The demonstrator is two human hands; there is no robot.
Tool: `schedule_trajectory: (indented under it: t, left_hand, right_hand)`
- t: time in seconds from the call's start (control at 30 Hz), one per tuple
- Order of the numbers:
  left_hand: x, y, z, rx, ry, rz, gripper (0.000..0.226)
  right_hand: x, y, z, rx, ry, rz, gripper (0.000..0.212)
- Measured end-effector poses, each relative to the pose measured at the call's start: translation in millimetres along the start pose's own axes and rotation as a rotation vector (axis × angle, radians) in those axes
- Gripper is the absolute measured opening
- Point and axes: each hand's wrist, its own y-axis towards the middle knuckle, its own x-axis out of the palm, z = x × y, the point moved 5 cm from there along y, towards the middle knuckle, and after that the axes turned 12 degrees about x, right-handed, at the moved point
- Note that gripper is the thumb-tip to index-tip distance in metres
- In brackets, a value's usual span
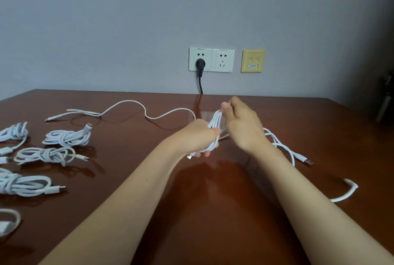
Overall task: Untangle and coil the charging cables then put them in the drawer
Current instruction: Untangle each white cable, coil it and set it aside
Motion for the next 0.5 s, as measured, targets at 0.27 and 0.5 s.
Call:
schedule_trajectory:
  t: [0.27, 0.5]
  left_hand:
    - [12.6, -13.6, 17.1, 0.108, -0.070, -0.190, 0.026]
    - [19.9, -13.5, 14.8, 0.058, -0.304, -0.201, 0.027]
  right_hand:
    - [-17.3, -9.4, -5.8, -0.047, 0.157, 0.288, 0.040]
    - [-20.3, -7.3, -1.5, 0.061, 0.078, 0.331, 0.039]
